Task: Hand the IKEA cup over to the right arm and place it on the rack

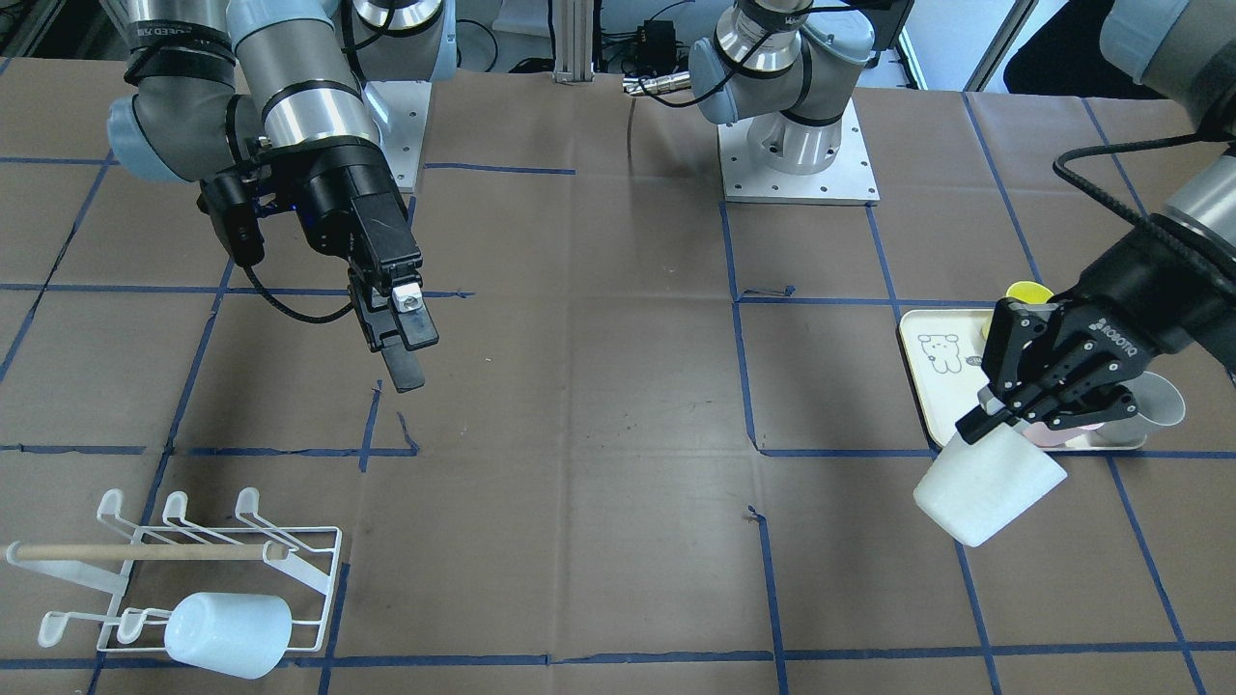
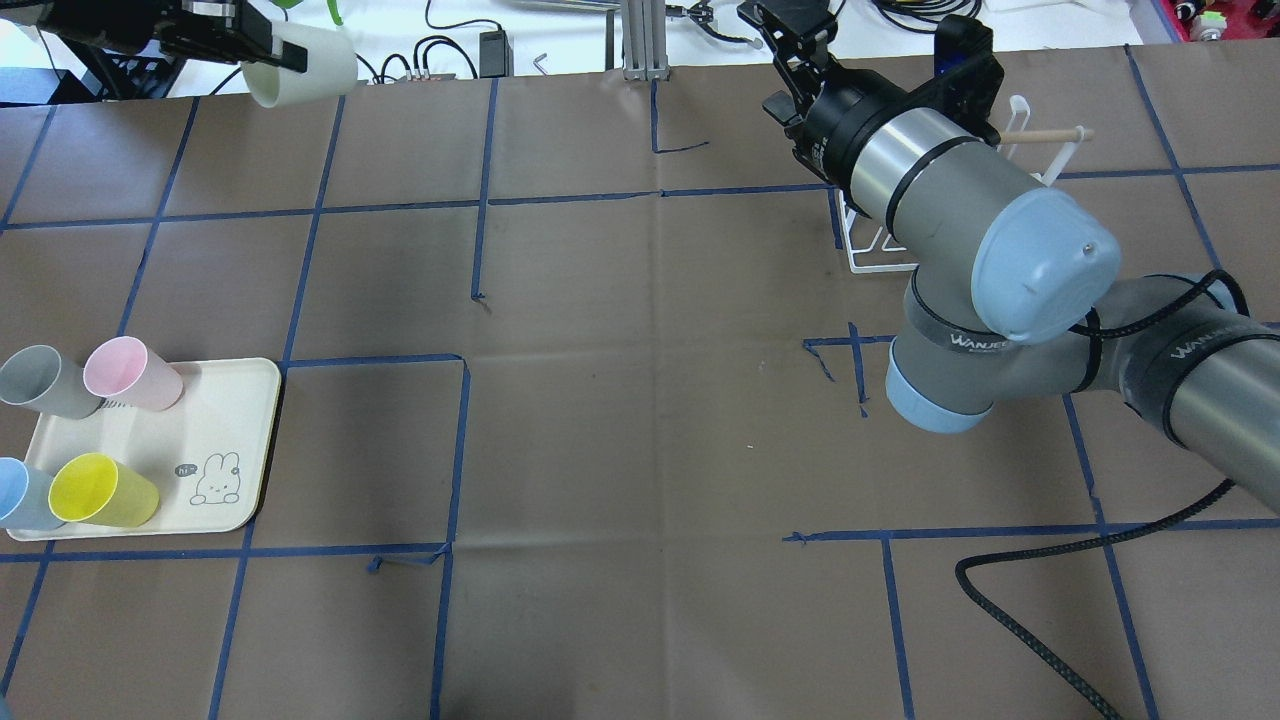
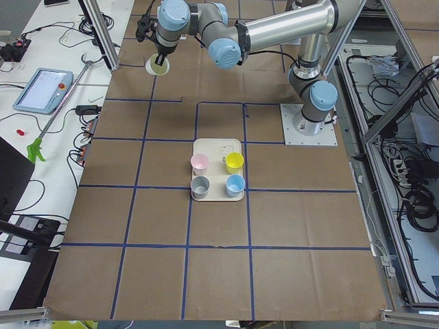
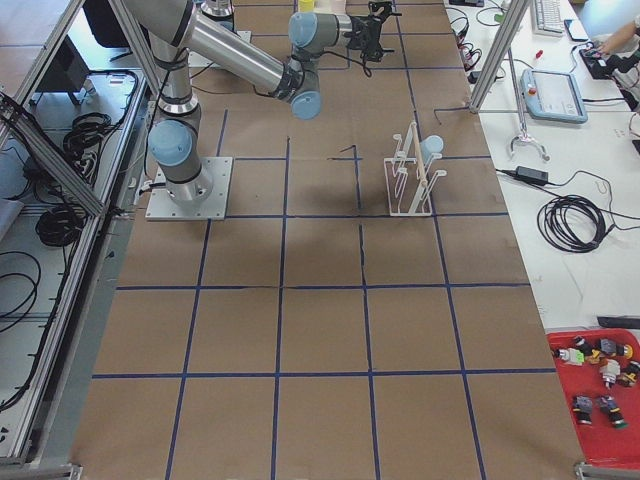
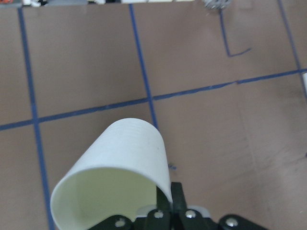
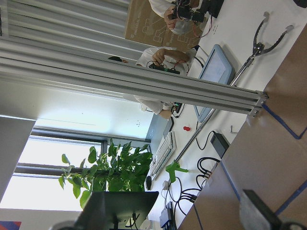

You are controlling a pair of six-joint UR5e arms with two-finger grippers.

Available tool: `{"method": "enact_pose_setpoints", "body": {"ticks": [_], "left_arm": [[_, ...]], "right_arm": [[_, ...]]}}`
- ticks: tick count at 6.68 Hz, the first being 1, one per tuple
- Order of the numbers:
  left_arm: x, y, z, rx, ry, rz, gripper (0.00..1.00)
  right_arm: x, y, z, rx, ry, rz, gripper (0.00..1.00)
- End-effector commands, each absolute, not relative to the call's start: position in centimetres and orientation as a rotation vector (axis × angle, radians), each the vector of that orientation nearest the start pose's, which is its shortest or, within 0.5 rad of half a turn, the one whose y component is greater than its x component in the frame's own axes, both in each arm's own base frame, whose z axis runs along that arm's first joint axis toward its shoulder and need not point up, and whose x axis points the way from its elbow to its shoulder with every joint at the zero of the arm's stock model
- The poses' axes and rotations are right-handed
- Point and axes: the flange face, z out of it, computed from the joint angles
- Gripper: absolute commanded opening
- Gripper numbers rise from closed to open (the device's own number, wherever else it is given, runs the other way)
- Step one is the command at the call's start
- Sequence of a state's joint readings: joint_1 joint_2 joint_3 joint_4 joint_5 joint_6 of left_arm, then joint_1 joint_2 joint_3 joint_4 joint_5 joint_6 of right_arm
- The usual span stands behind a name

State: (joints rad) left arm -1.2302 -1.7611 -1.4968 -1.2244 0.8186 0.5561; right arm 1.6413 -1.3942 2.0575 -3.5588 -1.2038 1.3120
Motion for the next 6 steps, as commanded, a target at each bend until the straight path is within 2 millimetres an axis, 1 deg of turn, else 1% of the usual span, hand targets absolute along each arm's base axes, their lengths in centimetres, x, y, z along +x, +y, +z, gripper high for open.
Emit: {"method": "enact_pose_setpoints", "body": {"ticks": [1, 2, 3, 4, 5, 6], "left_arm": [[-5.4, -61.2, 46.9, -0.582, -2.213, 0.912, 0.0], [-8.2, -60.1, 44.5, -0.666, -2.167, 0.972, 0.0], [-10.0, -58.7, 42.4, -0.736, -2.114, 1.038, 0.01], [-11.4, -56.6, 39.8, -0.767, -2.078, 1.07, 0.02], [-12.1, -54.5, 38.0, -0.791, -2.066, 1.1, 0.03], [-13.2, -53.1, 36.6, -0.823, -2.028, 1.121, 0.03]], "right_arm": [[20.3, -48.1, 41.8, 0.903, 1.656, -0.901, 1.0], [20.3, -48.0, 41.7, 0.9, 1.653, -0.905, 1.0], [20.3, -48.1, 41.7, 0.902, 1.655, -0.903, 1.0], [20.3, -48.1, 41.6, 0.901, 1.656, -0.9, 1.0], [20.3, -48.3, 41.7, 0.904, 1.657, -0.9, 1.0], [20.3, -48.2, 41.8, 0.902, 1.655, -0.902, 1.0]]}}
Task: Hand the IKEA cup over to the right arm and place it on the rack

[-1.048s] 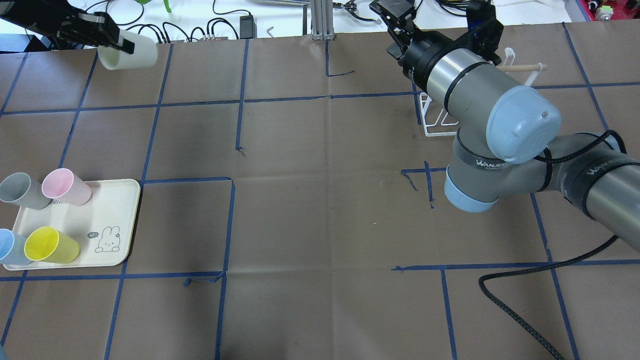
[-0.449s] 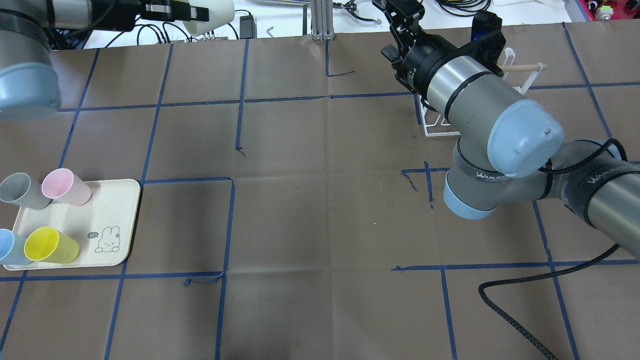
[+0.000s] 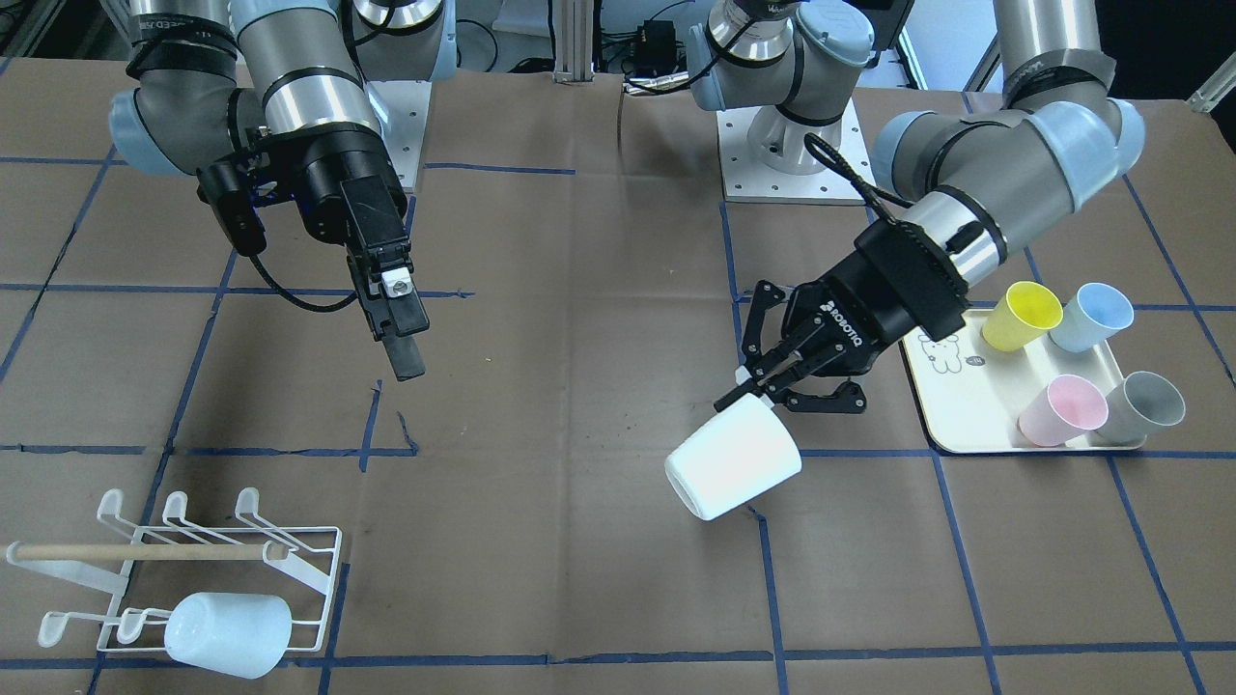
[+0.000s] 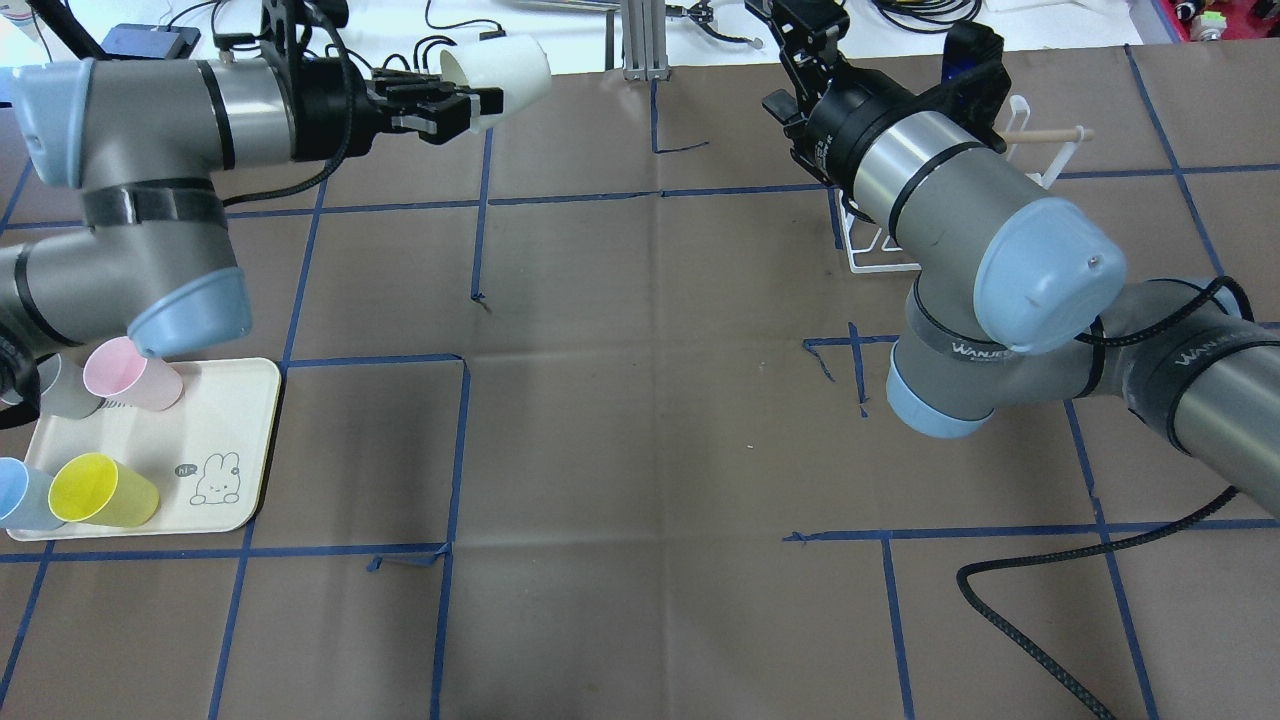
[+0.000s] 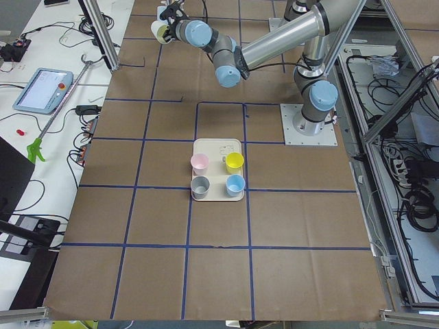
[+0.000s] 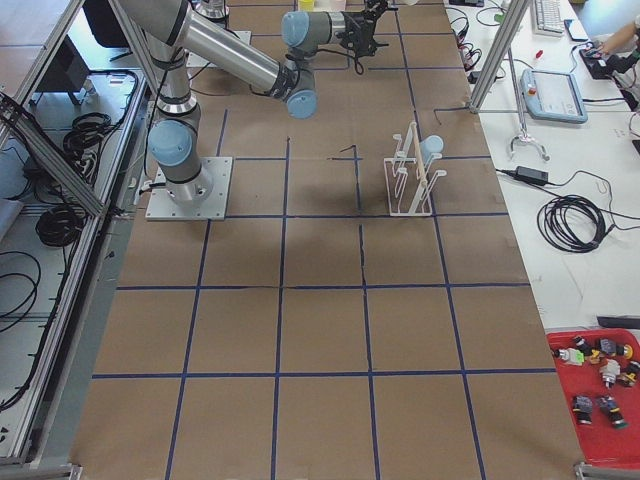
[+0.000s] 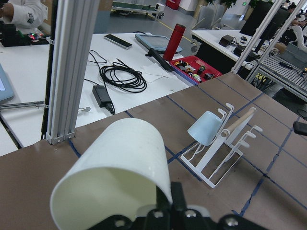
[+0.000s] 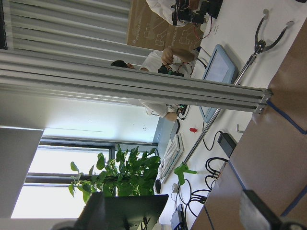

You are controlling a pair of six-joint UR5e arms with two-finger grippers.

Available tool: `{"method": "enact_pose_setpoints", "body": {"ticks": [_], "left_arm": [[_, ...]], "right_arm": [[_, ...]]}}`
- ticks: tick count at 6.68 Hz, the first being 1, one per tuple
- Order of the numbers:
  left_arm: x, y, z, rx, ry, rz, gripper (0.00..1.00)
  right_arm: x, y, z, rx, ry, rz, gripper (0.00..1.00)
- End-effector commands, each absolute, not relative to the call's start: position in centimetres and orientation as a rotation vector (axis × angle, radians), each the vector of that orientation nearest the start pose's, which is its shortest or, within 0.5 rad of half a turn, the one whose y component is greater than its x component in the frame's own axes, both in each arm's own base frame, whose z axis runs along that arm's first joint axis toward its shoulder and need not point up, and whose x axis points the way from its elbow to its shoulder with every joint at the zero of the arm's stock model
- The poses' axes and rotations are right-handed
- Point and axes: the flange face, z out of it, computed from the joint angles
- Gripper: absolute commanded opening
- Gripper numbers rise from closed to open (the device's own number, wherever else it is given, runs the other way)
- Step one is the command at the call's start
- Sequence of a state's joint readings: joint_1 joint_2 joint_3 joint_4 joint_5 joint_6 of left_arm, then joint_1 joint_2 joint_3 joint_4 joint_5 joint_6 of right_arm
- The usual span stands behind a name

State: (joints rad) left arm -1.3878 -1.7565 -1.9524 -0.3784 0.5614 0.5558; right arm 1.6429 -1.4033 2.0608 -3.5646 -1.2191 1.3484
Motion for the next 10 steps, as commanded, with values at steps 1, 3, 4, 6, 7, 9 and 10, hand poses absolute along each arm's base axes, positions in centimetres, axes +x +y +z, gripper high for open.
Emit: {"method": "enact_pose_setpoints", "body": {"ticks": [1, 3, 4, 6, 7, 9, 10], "left_arm": [[-15.4, -51.9, 36.3, -0.855, -1.999, 1.114, 0.03], [-17.2, -51.2, 36.0, -0.895, -1.977, 1.121, 0.03], [-17.2, -50.9, 35.8, -0.888, -1.981, 1.114, 0.04], [-17.4, -50.1, 35.7, -0.886, -1.982, 1.106, 0.04], [-17.4, -50.1, 35.7, -0.887, -1.98, 1.108, 0.04], [-17.4, -50.1, 35.7, -0.888, -1.979, 1.107, 0.04], [-17.4, -50.1, 35.7, -0.888, -1.979, 1.107, 0.04]], "right_arm": [[20.3, -48.3, 41.5, 0.906, 1.659, -0.898, 1.0], [20.3, -48.3, 41.6, 0.906, 1.659, -0.898, 1.0], [20.4, -48.3, 41.6, 0.901, 1.665, -0.885, 1.0], [21.4, -48.8, 40.4, 0.968, 1.739, -0.782, 1.0], [22.5, -48.8, 39.9, 0.987, 1.777, -0.724, 1.0], [25.7, -47.8, 38.6, 1.068, 1.83, -0.555, 1.0], [27.2, -47.3, 38.7, 1.076, 1.828, -0.515, 1.0]]}}
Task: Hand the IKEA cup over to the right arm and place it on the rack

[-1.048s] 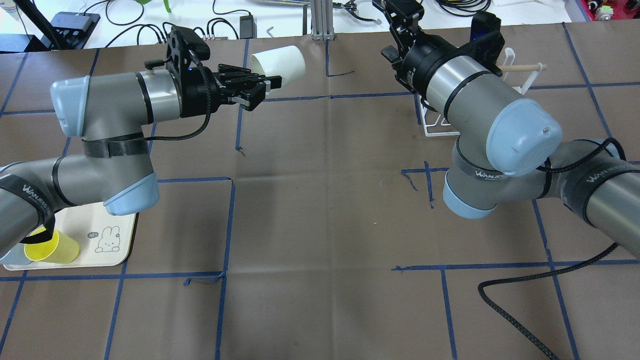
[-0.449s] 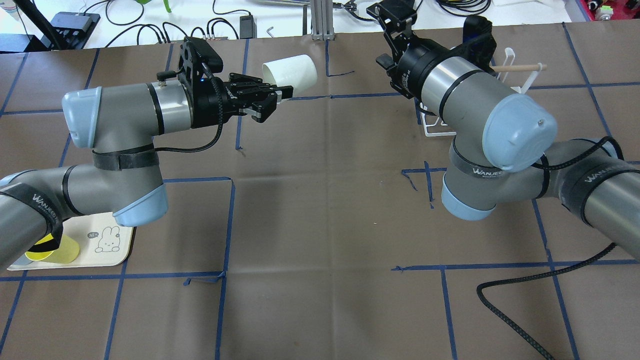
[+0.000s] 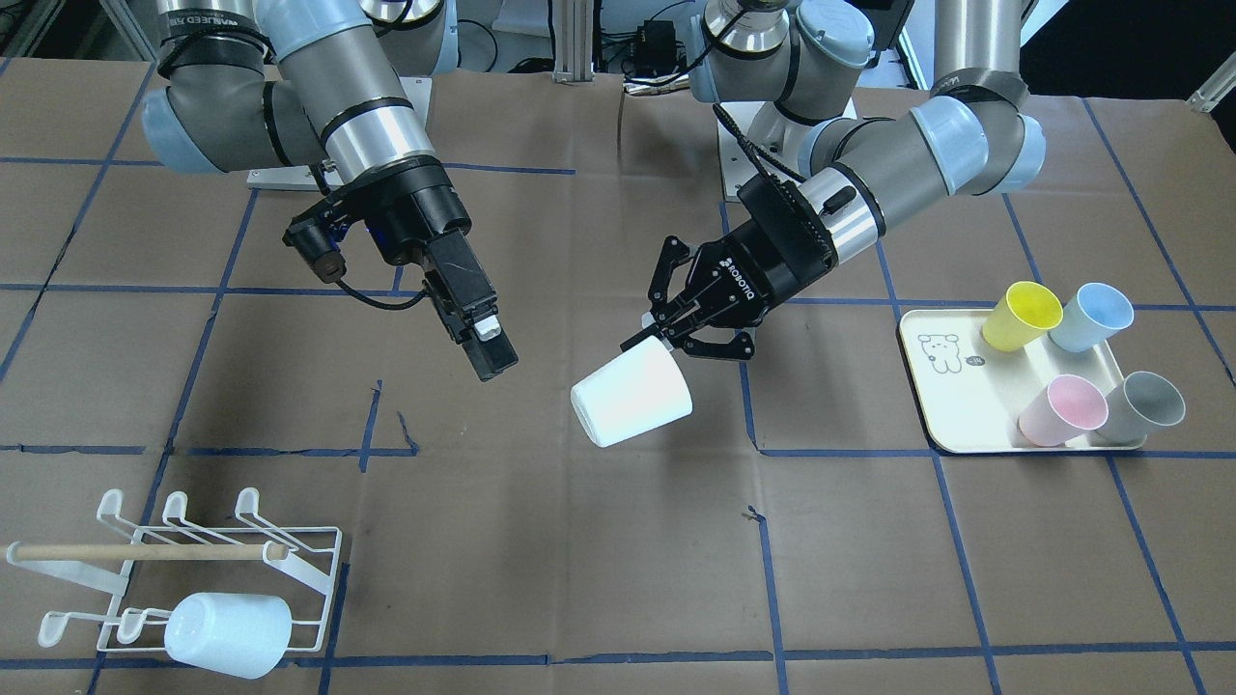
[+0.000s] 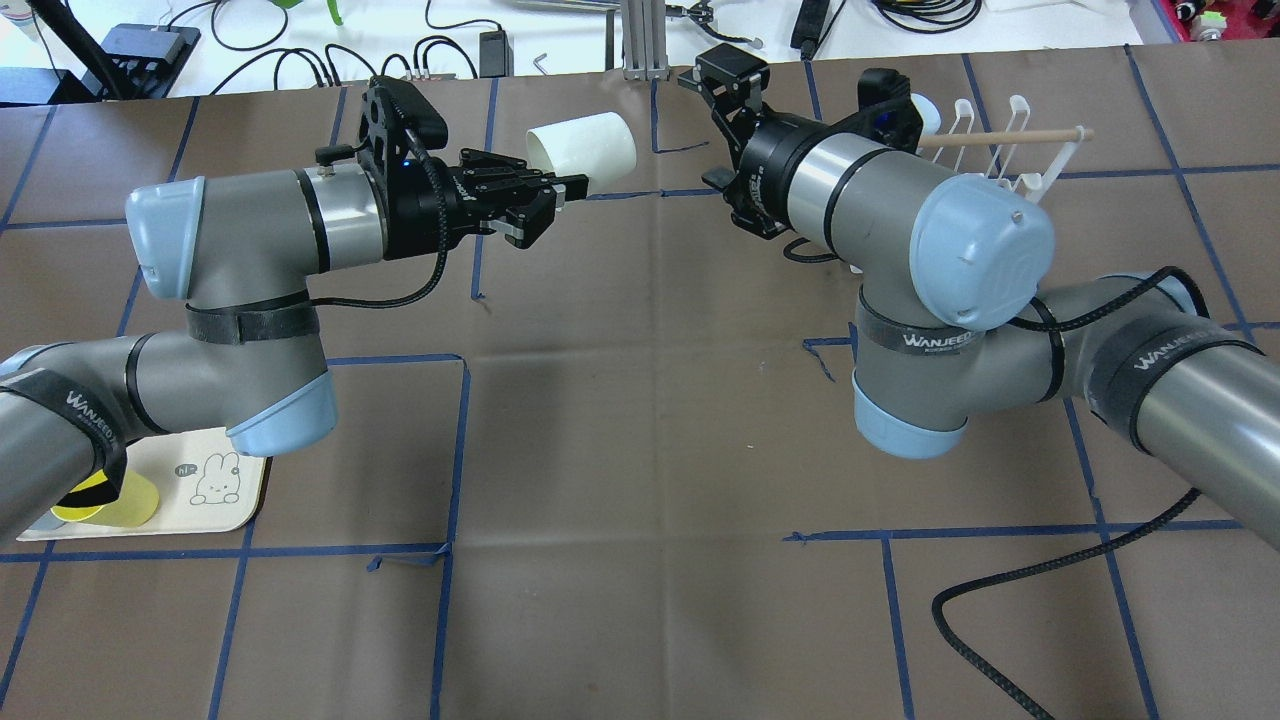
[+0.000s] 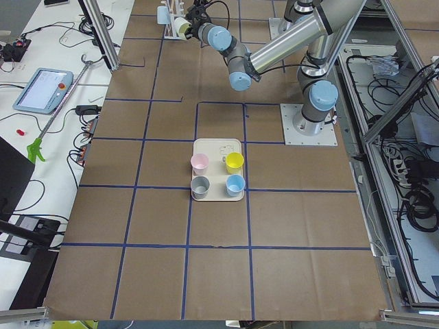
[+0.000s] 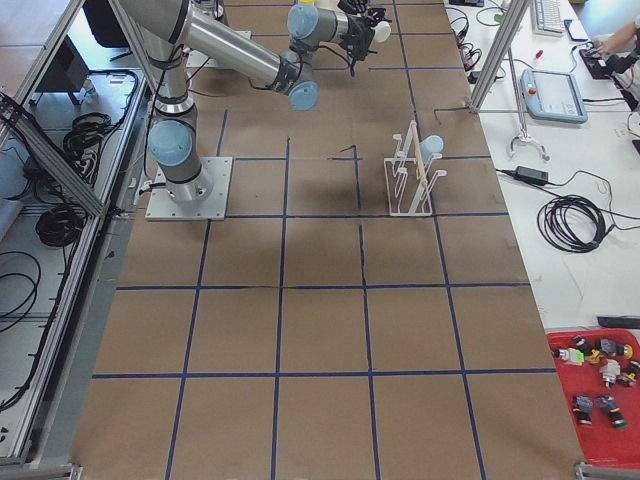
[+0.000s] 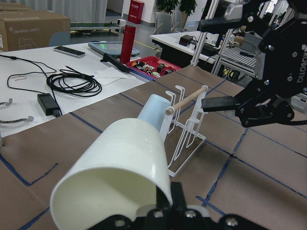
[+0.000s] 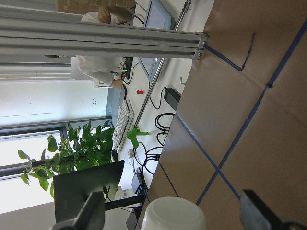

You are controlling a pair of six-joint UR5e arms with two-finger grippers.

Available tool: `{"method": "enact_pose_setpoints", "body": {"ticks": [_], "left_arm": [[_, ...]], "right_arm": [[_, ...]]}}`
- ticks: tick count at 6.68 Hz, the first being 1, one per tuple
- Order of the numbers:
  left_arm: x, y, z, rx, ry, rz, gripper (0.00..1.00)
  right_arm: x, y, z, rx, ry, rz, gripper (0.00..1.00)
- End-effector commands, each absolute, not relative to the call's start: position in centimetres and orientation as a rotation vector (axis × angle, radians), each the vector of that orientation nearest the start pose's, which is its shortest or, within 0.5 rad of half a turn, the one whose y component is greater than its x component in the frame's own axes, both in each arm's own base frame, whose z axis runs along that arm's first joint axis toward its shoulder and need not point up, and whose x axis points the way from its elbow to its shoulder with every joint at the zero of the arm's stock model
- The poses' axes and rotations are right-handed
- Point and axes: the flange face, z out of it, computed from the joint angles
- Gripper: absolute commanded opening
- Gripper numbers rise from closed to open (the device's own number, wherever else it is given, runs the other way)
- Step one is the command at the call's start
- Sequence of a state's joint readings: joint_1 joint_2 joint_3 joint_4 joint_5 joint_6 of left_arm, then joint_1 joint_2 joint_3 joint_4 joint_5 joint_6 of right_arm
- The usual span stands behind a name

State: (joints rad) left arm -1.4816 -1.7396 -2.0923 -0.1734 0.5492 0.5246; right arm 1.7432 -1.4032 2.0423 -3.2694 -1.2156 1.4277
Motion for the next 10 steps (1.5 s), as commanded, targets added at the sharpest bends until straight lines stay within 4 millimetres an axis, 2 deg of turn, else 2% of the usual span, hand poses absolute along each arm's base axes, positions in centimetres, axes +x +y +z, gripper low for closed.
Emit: {"method": "enact_pose_setpoints", "body": {"ticks": [1, 2, 4, 5, 8, 10], "left_arm": [[-17.4, -50.1, 35.6, -0.885, -1.98, 1.104, 0.04], [-17.4, -50.1, 35.6, -0.885, -1.98, 1.104, 0.05], [-17.5, -50.1, 35.6, -0.886, -1.976, 1.104, 0.05], [-17.5, -50.1, 35.6, -0.886, -1.976, 1.104, 0.05], [-17.5, -50.1, 35.7, -0.886, -1.975, 1.104, 0.05], [-17.5, -50.1, 35.7, -0.886, -1.975, 1.104, 0.05]], "right_arm": [[28.4, -46.8, 38.5, 1.103, 1.831, -0.461, 1.0], [29.2, -47.0, 38.6, 1.114, 1.852, -0.429, 0.99], [29.7, -48.0, 39.4, 1.144, 1.852, -0.398, 0.99], [30.0, -49.0, 39.2, 1.148, 1.857, -0.393, 0.99], [32.8, -51.2, 38.0, 1.128, 1.881, -0.382, 0.98], [33.0, -51.8, 37.7, 1.128, 1.883, -0.382, 0.96]]}}
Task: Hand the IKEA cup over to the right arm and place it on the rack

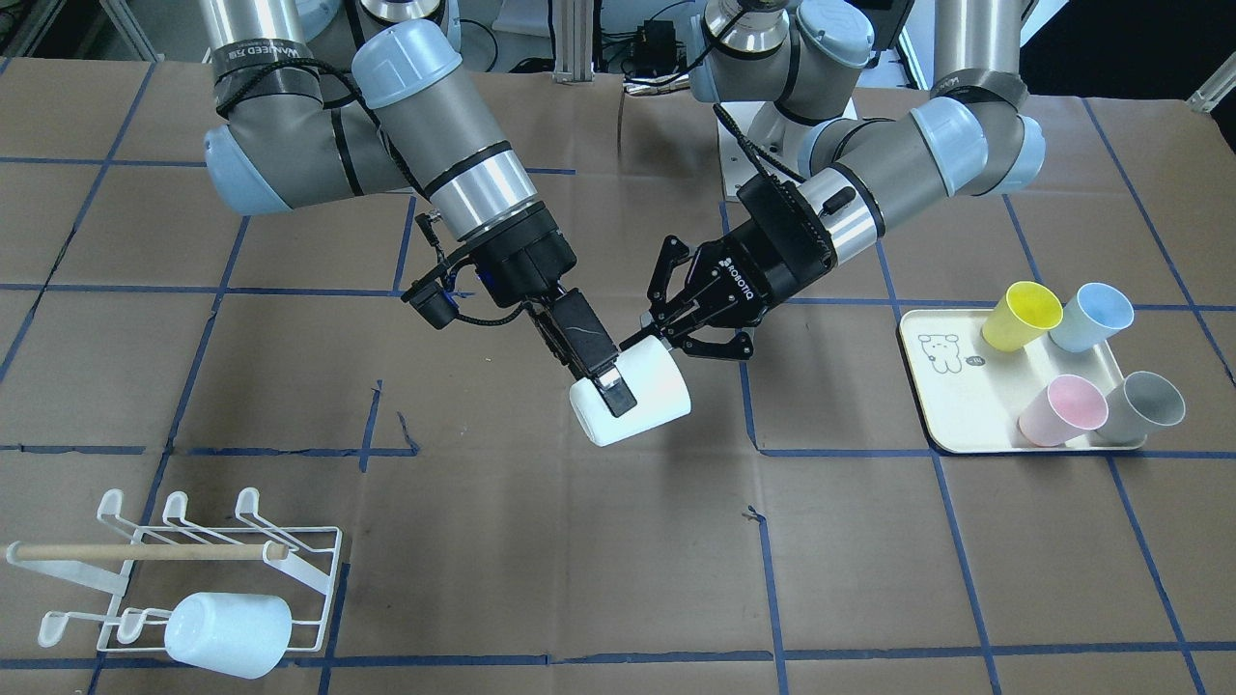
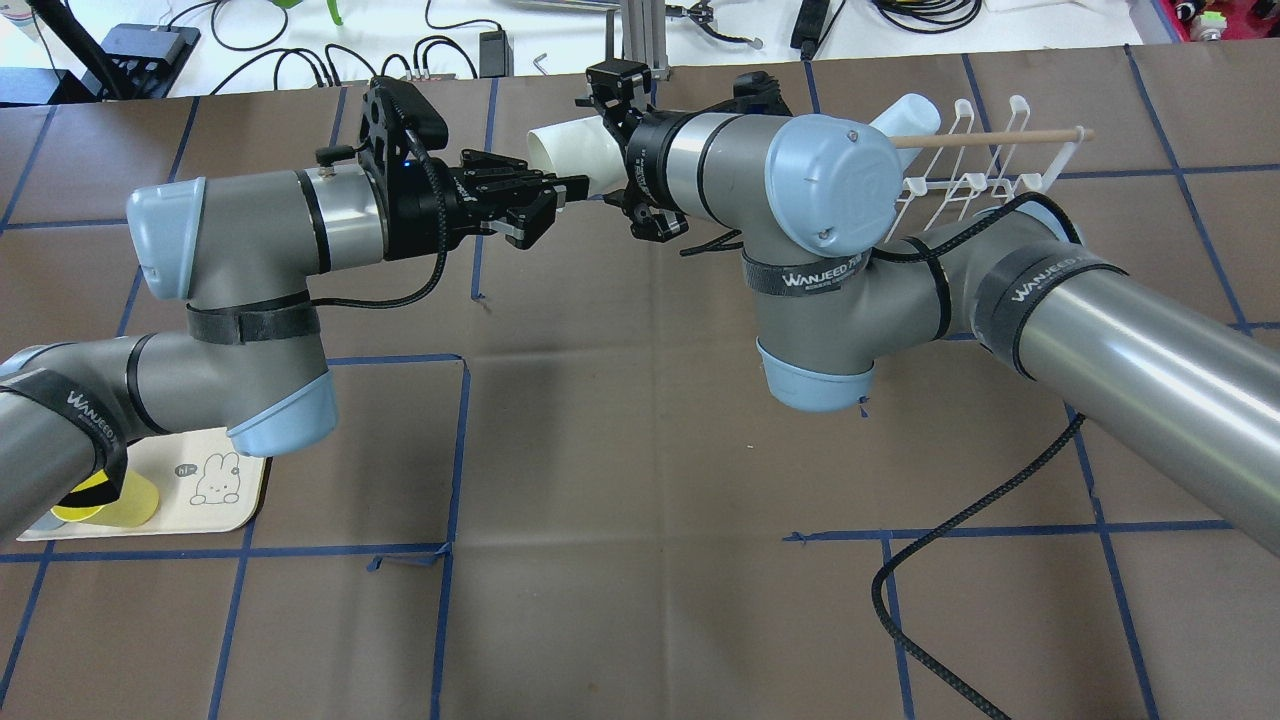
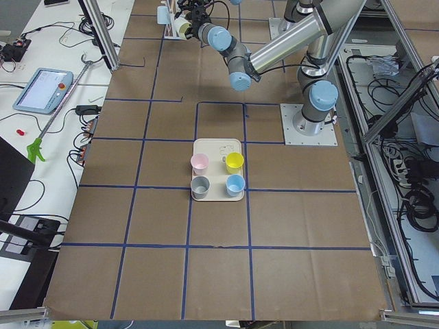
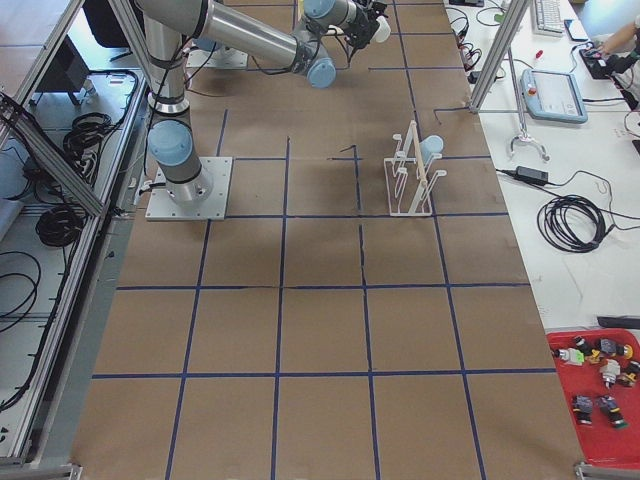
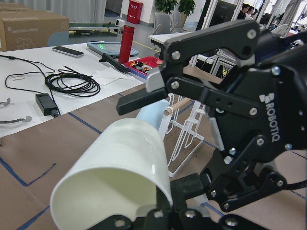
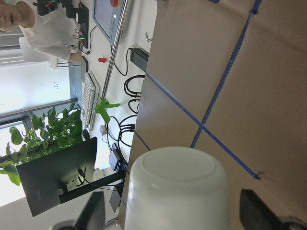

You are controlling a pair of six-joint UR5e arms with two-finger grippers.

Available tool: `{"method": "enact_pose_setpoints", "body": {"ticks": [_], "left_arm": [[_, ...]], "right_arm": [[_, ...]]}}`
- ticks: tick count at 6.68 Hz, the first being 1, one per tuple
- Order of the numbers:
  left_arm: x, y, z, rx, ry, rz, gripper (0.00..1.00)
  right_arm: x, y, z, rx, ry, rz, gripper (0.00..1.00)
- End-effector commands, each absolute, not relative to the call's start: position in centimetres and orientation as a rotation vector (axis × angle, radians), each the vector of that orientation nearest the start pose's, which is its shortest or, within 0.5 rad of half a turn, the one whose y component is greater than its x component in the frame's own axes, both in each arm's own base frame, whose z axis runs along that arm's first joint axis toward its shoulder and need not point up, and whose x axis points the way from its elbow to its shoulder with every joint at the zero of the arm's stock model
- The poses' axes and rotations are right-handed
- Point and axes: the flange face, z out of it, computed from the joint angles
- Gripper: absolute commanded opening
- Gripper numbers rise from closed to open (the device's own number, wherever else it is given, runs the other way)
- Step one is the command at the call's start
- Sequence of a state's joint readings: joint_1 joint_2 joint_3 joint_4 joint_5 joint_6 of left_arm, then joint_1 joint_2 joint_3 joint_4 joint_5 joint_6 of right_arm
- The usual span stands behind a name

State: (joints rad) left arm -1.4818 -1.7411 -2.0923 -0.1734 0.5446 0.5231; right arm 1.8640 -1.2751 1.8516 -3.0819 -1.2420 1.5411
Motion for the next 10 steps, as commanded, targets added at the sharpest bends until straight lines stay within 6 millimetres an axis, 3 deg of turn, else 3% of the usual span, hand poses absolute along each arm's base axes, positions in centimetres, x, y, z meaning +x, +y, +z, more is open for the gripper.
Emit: {"method": "enact_pose_setpoints", "body": {"ticks": [1, 2, 5, 6, 7, 8, 9, 10], "left_arm": [[-17.48, -50.08, 35.66, -0.886, -1.973, 1.104, 0.05], [-17.47, -50.09, 35.65, -0.886, -1.975, 1.104, 0.05], [-17.46, -50.12, 35.72, -0.887, -1.974, 1.105, 0.06], [-17.46, -50.12, 35.72, -0.885, -1.975, 1.105, 0.22], [-17.47, -50.25, 35.37, -0.864, -1.977, 1.088, 0.63], [-17.47, -50.29, 35.58, -0.791, -1.991, 1.053, 0.89], [-17.37, -50.22, 35.68, -0.799, -1.992, 1.076, 0.99], [-17.2, -50.21, 35.9, -0.793, -1.997, 1.086, 0.99]], "right_arm": [[32.98, -51.75, 37.67, 1.129, 1.884, -0.381, 0.95], [33.02, -51.73, 37.68, 1.125, 1.885, -0.377, 0.89], [33.06, -51.64, 37.83, 1.111, 1.892, -0.377, 0.48], [33.06, -51.61, 37.74, 1.112, 1.894, -0.374, 0.4], [33.08, -51.63, 37.79, 1.109, 1.894, -0.373, 0.34], [33.07, -51.64, 37.79, 1.11, 1.894, -0.375, 0.33], [33.06, -51.61, 37.88, 1.109, 1.894, -0.376, 0.32], [33.06, -51.61, 37.88, 1.108, 1.894, -0.376, 0.31]]}}
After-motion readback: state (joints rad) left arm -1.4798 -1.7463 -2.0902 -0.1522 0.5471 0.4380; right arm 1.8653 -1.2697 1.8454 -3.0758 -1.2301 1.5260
